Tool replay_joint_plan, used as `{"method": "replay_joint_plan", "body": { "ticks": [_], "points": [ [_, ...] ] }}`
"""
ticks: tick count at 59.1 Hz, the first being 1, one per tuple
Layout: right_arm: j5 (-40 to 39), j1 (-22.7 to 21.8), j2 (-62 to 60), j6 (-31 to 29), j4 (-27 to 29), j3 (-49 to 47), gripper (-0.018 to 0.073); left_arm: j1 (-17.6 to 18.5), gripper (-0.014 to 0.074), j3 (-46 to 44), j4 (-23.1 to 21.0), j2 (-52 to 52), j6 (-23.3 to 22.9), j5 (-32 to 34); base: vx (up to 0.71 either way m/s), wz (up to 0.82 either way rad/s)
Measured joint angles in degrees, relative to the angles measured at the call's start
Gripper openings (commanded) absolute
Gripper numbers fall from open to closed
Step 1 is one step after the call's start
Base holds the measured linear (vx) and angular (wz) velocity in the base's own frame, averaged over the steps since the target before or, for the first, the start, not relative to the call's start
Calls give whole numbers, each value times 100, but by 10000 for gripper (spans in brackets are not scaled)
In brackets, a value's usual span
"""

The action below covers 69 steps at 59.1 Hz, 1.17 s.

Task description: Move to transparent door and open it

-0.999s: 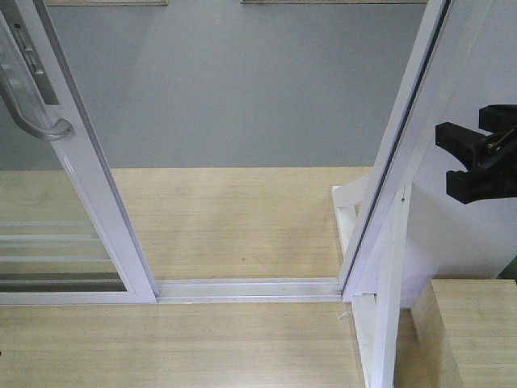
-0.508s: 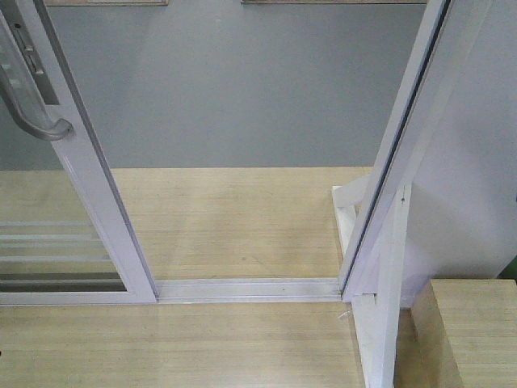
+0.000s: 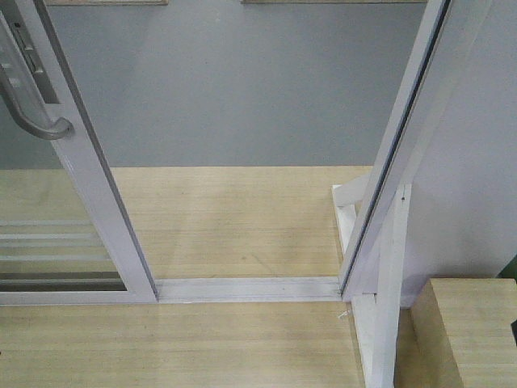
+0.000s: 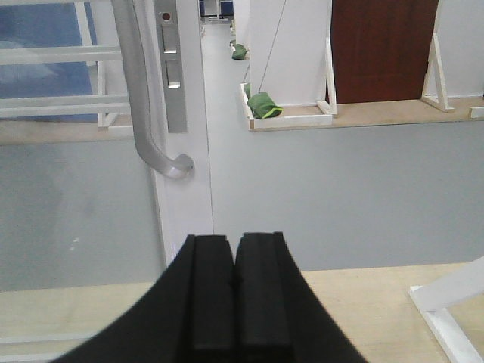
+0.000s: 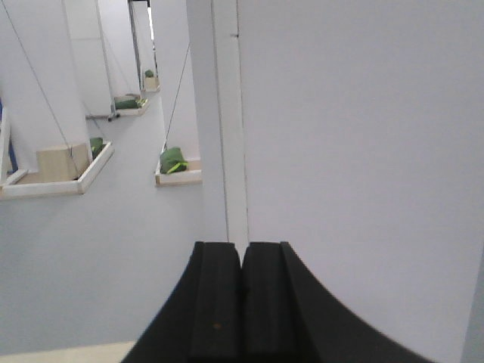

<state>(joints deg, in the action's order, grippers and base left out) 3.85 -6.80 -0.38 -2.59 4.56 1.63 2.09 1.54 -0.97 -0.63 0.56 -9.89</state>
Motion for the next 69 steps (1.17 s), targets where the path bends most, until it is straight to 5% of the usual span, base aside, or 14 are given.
{"method": "replay_joint_plan", "body": {
  "ticks": [69],
  "points": [
    [128,232,-18,17,-8,12,-8,0,-6,0,0,0,0,-59,0,0]
  ]
}}
